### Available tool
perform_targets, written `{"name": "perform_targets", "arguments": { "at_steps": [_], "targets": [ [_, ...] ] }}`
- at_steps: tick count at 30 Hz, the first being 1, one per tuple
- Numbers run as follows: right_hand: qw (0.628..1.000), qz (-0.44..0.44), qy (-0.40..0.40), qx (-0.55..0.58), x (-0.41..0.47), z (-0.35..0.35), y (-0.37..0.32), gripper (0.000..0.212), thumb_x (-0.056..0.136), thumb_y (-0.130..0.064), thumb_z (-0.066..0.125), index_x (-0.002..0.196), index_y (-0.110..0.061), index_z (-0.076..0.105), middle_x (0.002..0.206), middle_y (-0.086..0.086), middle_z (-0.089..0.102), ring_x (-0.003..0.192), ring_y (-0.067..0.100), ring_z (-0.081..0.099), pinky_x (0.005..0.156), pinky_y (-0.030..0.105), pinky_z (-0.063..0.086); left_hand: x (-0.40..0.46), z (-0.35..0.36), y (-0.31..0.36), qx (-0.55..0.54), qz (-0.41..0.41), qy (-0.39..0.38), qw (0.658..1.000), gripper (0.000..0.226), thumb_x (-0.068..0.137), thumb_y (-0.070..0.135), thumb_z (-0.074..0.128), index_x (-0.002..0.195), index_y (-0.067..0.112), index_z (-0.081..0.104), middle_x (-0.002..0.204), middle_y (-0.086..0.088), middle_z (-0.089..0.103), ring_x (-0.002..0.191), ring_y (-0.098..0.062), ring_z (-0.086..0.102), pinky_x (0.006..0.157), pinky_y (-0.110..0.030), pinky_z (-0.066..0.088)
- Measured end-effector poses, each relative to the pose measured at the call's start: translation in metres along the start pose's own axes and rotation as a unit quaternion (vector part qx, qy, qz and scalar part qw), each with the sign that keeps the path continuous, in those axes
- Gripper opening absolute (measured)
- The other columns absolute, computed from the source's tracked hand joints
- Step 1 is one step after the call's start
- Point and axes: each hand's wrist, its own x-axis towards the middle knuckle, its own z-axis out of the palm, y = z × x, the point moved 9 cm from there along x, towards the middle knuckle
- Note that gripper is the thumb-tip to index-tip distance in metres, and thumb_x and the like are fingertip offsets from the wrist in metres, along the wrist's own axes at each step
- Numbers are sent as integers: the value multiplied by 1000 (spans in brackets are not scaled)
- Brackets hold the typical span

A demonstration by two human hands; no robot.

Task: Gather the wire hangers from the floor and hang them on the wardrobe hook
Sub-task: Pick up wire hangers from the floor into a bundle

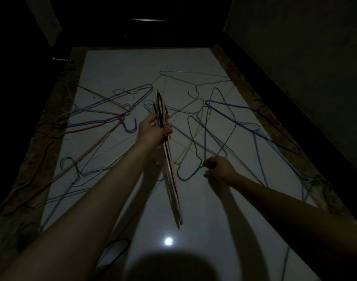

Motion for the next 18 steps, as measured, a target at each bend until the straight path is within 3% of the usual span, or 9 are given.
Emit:
{"name": "perform_targets", "arguments": {
  "at_steps": [5, 11, 15, 18],
  "targets": [
    [997, -33, 24, -62, 7, 7, -7, 47, 77, -15, 74, 121, -12, 56, 123, 12, 50, 107, 24, 55, 86, 30, 45, 4, -1, -9, 0, -11, 3, 1000, 23, 87, -7, 56, 99, 12, 54, 89, -6, 60, 71, -13, 59, 67, -25, 51],
    [990, -102, -62, -73, -2, 32, -26, 60, 77, -17, 74, 131, -18, 48, 130, 8, 54, 106, 24, 56, 85, 29, 43, 3, -7, -13, 7, -6, 8, 1000, 28, 87, -11, 53, 106, 9, 54, 105, -8, 58, 70, -10, 57, 56, -17, 50],
    [977, -130, -136, -96, -12, 50, -39, 57, 82, -15, 69, 135, -16, 47, 139, 3, 49, 111, 23, 56, 93, 29, 42, 1, -19, -14, 16, -9, 24, 1000, 24, 88, -8, 54, 104, 9, 54, 104, -8, 59, 71, -11, 57, 65, -24, 50],
    [974, -133, -152, -102, -16, 53, -49, 43, 86, -14, 65, 127, -8, 54, 132, 9, 54, 116, 24, 54, 94, 26, 40, -1, -29, -10, 21, -10, 34, 999, 24, 88, -8, 54, 104, 10, 53, 105, -6, 58, 71, -11, 57, 63, -23, 49]
  ]
}}
